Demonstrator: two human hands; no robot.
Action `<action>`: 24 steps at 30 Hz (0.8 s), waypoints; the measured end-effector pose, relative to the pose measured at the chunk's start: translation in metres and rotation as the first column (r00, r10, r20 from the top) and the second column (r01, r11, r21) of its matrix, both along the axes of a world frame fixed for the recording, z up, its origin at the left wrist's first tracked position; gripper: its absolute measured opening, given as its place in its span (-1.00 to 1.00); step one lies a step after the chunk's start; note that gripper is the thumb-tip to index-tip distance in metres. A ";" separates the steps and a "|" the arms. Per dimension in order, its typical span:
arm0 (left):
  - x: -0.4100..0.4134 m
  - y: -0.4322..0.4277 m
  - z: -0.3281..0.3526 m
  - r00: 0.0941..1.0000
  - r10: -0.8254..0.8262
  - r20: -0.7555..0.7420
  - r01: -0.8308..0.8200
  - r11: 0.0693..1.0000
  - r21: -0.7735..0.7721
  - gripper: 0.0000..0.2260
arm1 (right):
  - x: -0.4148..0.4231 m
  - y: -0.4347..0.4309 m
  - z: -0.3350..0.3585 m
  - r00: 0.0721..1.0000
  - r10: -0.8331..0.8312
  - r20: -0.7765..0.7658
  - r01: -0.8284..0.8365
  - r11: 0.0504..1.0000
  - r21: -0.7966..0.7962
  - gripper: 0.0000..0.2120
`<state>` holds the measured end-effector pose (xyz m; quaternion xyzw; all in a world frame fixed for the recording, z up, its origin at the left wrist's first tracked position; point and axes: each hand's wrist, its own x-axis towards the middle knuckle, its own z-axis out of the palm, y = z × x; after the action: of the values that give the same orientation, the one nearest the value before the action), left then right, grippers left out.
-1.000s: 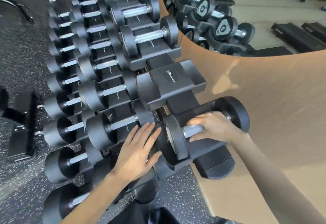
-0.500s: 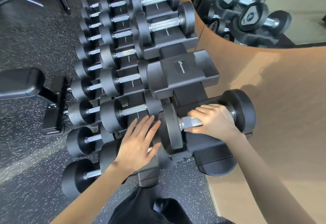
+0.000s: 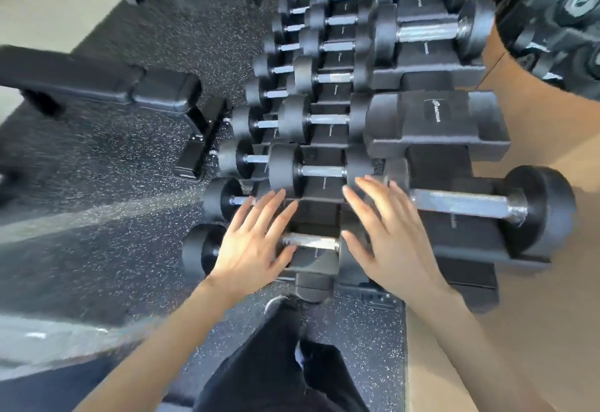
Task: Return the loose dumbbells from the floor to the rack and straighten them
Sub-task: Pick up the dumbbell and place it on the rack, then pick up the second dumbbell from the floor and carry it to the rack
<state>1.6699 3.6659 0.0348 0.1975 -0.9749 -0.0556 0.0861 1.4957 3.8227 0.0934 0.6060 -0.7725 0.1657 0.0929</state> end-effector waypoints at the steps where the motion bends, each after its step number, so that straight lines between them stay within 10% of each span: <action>1: 0.013 0.001 -0.002 0.999 0.033 0.001 -0.033 0.999 0.007 -0.47 | 0.011 -0.008 -0.006 0.999 0.037 -0.001 -0.037 0.999 0.031 -0.49; 11: 0.124 -0.015 -0.021 0.954 0.294 0.063 -0.298 0.953 0.052 -0.46 | 0.094 -0.083 -0.077 0.973 0.228 0.017 -0.214 0.884 0.416 -0.42; 24: 0.271 -0.142 -0.022 0.882 0.460 0.104 -0.465 0.885 0.033 -0.46 | 0.218 -0.257 -0.074 0.915 0.403 -0.023 -0.362 0.845 0.392 -0.41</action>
<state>1.9407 3.5238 0.0130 0.4290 -0.9006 -0.0521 0.0458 1.7138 3.5656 0.0199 0.7619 -0.6474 -0.0038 -0.0210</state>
